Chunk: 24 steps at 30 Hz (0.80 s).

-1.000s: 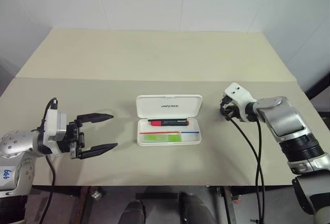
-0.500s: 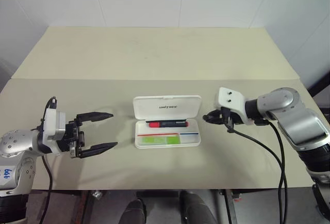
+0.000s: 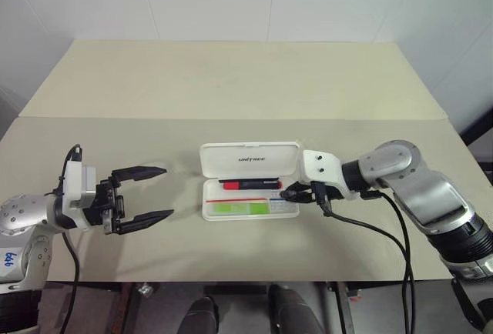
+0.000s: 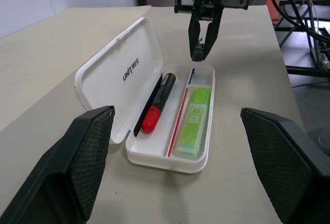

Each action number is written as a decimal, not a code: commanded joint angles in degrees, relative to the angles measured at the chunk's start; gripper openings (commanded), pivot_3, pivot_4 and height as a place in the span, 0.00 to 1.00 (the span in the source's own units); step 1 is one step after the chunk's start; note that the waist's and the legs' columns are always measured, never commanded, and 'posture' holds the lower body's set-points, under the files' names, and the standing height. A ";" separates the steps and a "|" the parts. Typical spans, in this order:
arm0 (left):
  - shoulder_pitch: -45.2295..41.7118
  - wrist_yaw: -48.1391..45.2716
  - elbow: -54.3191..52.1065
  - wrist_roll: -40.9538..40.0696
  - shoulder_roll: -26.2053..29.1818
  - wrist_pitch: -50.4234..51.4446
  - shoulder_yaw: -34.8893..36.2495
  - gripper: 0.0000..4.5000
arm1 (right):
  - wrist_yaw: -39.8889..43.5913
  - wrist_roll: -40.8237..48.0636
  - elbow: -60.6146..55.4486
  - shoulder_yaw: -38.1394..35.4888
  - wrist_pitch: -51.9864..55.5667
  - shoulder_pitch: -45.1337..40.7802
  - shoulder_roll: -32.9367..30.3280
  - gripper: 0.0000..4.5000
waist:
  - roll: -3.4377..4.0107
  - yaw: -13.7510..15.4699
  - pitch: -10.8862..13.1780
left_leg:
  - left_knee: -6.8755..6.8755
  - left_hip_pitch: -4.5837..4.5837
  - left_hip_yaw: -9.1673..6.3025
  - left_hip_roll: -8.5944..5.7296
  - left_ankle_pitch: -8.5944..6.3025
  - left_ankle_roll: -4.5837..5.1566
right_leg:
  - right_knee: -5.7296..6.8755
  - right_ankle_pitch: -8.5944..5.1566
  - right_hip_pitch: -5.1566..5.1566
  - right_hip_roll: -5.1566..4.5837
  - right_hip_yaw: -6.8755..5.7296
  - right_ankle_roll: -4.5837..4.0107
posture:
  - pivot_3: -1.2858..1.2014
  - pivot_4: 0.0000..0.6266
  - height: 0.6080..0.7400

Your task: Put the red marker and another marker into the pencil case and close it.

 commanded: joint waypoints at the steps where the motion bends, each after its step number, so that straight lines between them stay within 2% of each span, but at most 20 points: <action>1: 1.13 0.54 -2.39 -1.23 0.02 -0.27 2.00 0.93 | -0.06 -0.14 -1.87 0.38 0.28 -1.15 0.52 0.25 | 0.00 0.00 0.00 | 0.00 0.00 0.00 0.00 0.00 0.00 | 0.00 0.00 0.00 0.00 0.00 0.00 | 0.52 0.24 1.00; 8: 1.38 0.87 -2.32 -1.18 0.11 -0.41 2.19 0.93 | -0.47 -0.62 -2.14 1.82 1.29 -1.09 1.23 0.25 | 0.00 0.00 0.00 | 0.02 0.01 -0.01 0.00 0.00 0.00 | 0.02 0.00 0.00 0.01 -0.01 -0.01 | 0.52 0.24 1.00; 16: 1.06 0.99 -2.19 -0.90 0.00 -0.45 1.99 0.93 | -0.91 -1.65 -1.54 2.43 2.29 -1.17 1.04 0.87 | 0.00 0.02 0.00 | 0.03 0.01 -0.01 0.00 0.00 0.00 | 0.04 -0.01 0.00 0.00 -0.01 -0.01 | 0.52 0.24 1.00; 18: 0.98 1.01 -2.13 -0.82 -0.02 -0.52 1.91 0.93 | -0.83 -1.18 -1.76 1.89 2.72 -1.18 0.95 1.00 | 0.00 0.02 0.00 | 0.03 0.01 -0.01 0.00 0.00 0.00 | 0.05 -0.01 0.00 0.01 -0.01 -0.01 | 0.52 0.24 1.00; 24: -0.28 1.95 -0.70 0.07 -0.31 -1.33 1.75 0.93 | -0.68 2.37 0.79 -3.54 2.33 -1.36 0.50 1.00 | 0.00 0.06 0.00 | 0.07 0.01 -0.01 0.00 0.00 0.00 | 0.10 -0.01 0.00 0.01 -0.01 -0.01 | 0.52 0.24 1.00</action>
